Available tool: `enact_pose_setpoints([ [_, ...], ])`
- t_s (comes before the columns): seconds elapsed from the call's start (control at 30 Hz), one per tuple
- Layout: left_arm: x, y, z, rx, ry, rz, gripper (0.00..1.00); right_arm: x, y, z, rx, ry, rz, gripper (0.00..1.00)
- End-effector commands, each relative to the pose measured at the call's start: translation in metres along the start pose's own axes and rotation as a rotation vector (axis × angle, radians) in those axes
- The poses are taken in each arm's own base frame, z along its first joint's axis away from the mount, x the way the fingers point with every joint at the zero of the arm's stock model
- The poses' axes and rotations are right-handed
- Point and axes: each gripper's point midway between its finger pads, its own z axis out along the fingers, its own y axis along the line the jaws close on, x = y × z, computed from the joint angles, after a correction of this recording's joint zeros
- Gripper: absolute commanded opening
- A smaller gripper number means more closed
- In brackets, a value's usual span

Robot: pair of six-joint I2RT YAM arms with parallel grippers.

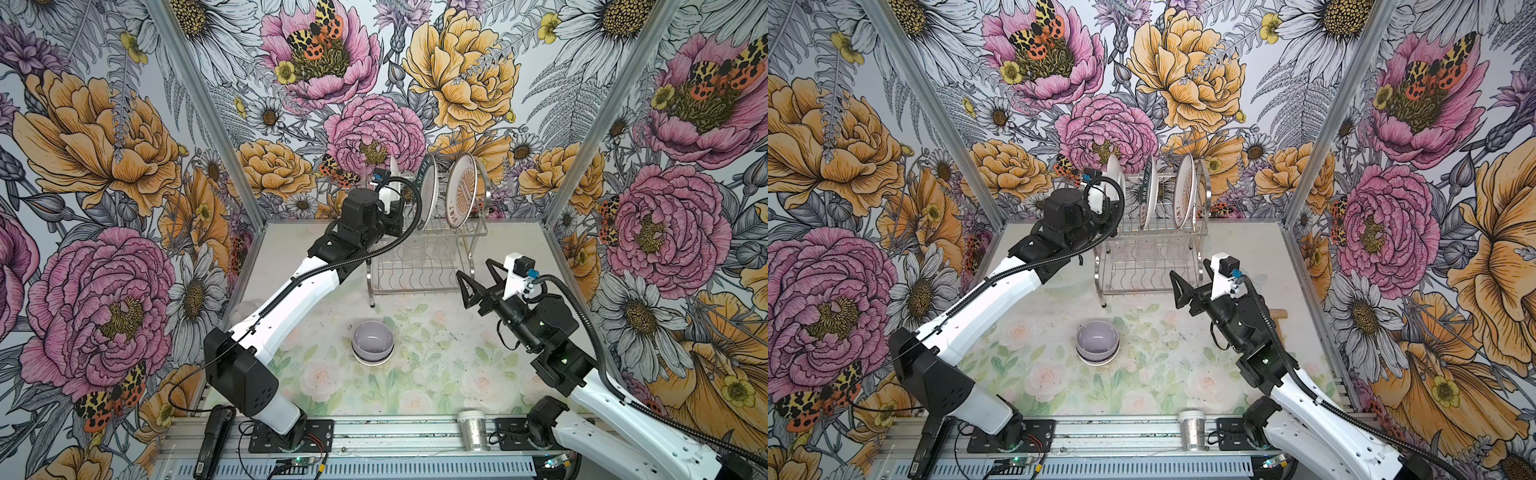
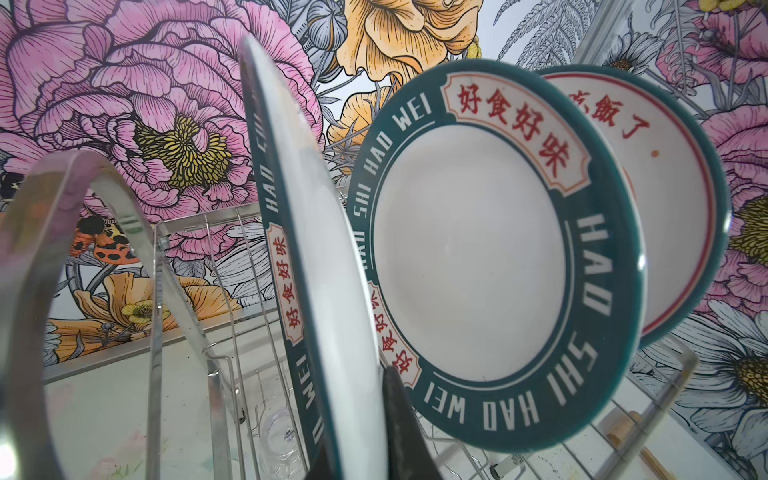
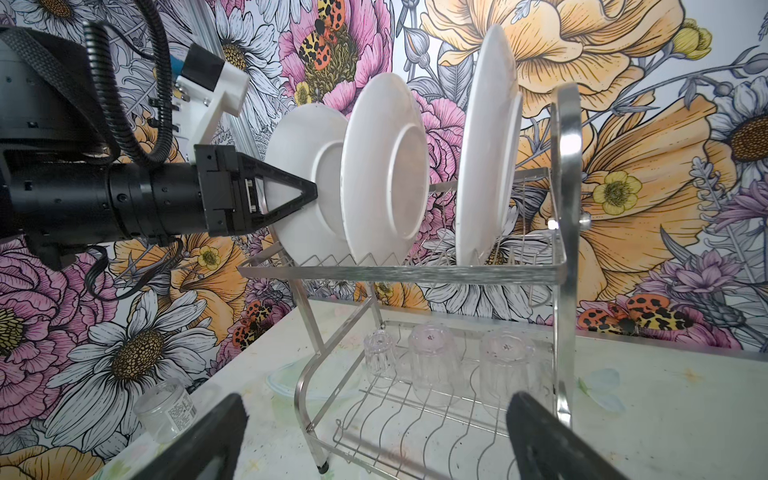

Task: Unload the mixed dishes from the dish rack
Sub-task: 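Close the left gripper on the rim of the nearest green-rimmed plate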

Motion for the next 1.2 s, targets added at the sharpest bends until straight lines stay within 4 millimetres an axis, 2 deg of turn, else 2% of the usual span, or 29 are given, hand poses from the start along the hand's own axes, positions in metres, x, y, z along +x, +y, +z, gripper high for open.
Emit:
enact_pose_setpoints([
  [0.0, -0.016, -0.003, -0.009, 0.011, -0.041, -0.013, 0.09, -0.003, 0.001, 0.001, -0.013, -0.021, 0.017, 1.0],
  [0.13, -0.019, -0.004, -0.01, 0.015, -0.048, -0.02, 0.08, -0.002, 0.001, 0.002, -0.013, -0.021, 0.018, 1.0],
  [0.4, -0.027, -0.007, -0.013, 0.027, -0.072, -0.027, 0.0, -0.001, 0.0, 0.004, -0.013, -0.021, 0.019, 1.0],
  [0.6, -0.034, -0.008, -0.012, 0.035, -0.096, -0.035, 0.0, 0.0, -0.001, 0.004, -0.01, -0.019, 0.022, 1.0],
  [0.83, -0.056, -0.011, -0.02, 0.039, -0.148, -0.024, 0.0, 0.0, -0.002, 0.006, -0.01, -0.021, 0.031, 1.0],
  [1.17, -0.091, -0.013, -0.048, 0.058, -0.268, -0.035, 0.0, 0.0, -0.001, 0.009, -0.017, -0.025, 0.039, 1.0],
])
